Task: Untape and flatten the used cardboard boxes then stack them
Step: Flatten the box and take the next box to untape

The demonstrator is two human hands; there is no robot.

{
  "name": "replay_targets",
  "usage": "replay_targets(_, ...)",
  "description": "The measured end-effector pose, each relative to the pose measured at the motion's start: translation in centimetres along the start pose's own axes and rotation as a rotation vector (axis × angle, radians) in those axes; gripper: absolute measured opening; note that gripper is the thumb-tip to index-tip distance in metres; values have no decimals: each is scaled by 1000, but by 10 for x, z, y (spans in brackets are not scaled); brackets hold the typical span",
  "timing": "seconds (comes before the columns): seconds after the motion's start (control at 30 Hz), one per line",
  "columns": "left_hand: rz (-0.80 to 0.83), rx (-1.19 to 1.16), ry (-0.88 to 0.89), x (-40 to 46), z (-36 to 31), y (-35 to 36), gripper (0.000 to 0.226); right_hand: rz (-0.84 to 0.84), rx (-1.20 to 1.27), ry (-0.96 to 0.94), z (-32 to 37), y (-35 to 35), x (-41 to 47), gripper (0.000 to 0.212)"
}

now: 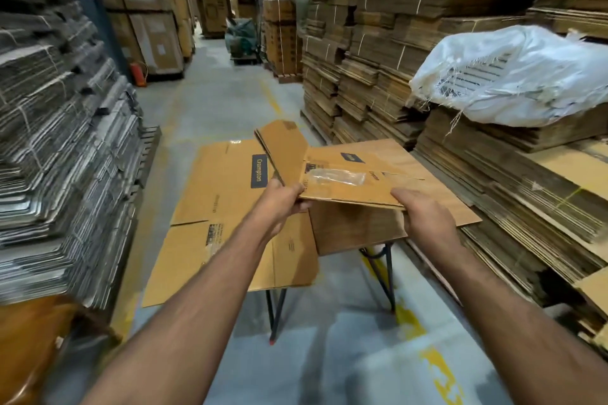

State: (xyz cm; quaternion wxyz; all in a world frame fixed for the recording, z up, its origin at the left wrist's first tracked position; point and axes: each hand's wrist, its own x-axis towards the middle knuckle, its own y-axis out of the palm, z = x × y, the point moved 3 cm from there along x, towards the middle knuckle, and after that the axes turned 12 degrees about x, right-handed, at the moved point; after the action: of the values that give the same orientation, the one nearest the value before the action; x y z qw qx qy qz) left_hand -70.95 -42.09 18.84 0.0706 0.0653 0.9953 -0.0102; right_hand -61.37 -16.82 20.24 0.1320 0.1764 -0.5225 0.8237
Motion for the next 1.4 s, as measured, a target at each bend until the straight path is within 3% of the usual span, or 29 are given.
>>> replay_targets(0.07, -23, -9, 31, -5, -7, -19, 33, -34, -15, -32, 19, 4, 3, 48)
replay_targets(0.23, -48, 32, 140, -10, -10, -95, 39, -49, -127, -129, 76, 45, 15, 45)
replay_targets(0.43, -150, -82, 96, -28, 13, -188, 20, -10, -153, -295, 147, 110, 34, 54)
replay_targets(0.53, -159, -96, -60, -32, 43, -233, 18, 236, -109, -176, 160, 151, 39, 63)
replay_targets(0.67, -70, -54, -401, -43, 97, -271, 16, 613, -313, -25, 168, 197, 29, 67)
replay_targets(0.8, -95, -118, -498, -44, 129, -287, 10, 647, -341, 16, 178, 227, 13, 69)
replay_targets(1.0, -60, -177, -500, -24, 133, -301, 21, 622, -343, 76, 183, 235, 26, 68)
replay_targets(1.2, -210, -325, -553, -1, 139, -286, 19, 657, -353, 77, 173, 246, 49, 62)
replay_targets(1.4, -319, -344, -675, -8, 187, -277, 29, 809, -303, 147, 159, 275, 22, 63)
